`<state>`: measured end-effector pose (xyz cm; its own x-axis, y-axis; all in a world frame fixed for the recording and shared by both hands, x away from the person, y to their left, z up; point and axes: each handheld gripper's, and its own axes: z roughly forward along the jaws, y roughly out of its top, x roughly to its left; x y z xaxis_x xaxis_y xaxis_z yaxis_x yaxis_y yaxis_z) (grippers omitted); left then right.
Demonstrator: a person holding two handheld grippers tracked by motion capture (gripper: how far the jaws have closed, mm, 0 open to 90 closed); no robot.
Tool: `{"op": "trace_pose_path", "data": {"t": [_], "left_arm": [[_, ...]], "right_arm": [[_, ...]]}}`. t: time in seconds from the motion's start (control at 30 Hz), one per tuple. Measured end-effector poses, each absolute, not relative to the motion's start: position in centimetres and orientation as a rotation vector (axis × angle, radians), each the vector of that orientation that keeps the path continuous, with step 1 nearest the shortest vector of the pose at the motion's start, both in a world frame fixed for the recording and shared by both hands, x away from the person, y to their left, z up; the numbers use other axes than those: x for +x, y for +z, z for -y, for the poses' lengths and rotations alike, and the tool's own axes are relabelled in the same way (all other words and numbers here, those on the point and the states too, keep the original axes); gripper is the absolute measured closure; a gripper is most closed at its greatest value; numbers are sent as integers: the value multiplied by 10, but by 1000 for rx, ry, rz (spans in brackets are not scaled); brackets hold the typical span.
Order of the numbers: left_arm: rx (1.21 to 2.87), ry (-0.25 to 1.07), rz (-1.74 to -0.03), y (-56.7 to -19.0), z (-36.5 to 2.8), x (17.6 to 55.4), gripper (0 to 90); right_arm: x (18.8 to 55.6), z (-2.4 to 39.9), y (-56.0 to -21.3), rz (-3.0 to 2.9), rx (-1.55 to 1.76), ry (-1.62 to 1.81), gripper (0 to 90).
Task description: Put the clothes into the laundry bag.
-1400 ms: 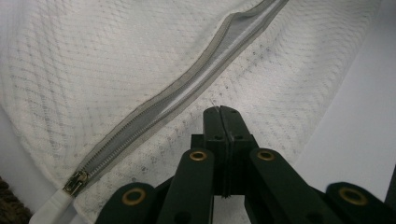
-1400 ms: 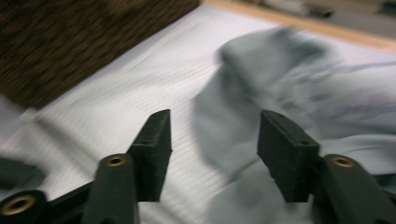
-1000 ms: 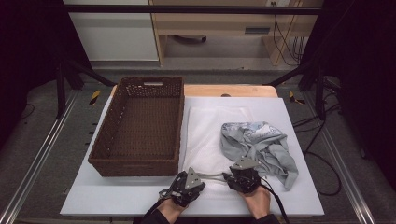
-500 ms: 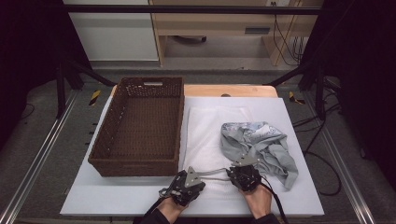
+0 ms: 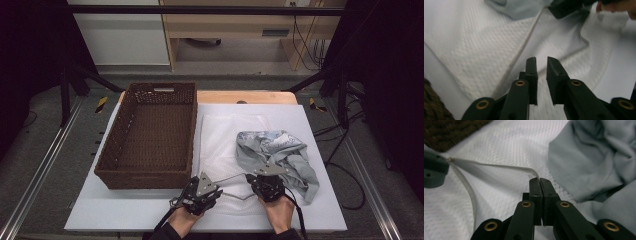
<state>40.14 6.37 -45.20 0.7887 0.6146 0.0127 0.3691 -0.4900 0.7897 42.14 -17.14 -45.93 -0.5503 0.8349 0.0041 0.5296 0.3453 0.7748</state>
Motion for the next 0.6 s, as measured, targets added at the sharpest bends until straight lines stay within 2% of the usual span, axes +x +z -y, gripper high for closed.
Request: {"op": "trace_pose_path", "data": {"t": [0.2, 0.33, 0.47, 0.57, 0.6], "left_arm": [[2112, 419, -739, -440, -45, 422, 650], [2154, 428, -737, -446, -28, 434, 635], [2183, 423, -748, -457, -16, 446, 735], [2184, 385, -740, -458, -17, 450, 866], [2184, 385, -740, -458, -17, 450, 870]], "right_arm": [[418, 178, -451, -2181, 1160, 1134, 892], [417, 180, -450, -2175, 1151, 1158, 891], [417, 181, -451, -2185, 1140, 1170, 890], [417, 181, -452, -2201, 1133, 1163, 887], [417, 181, -452, -2201, 1133, 1163, 887]]}}
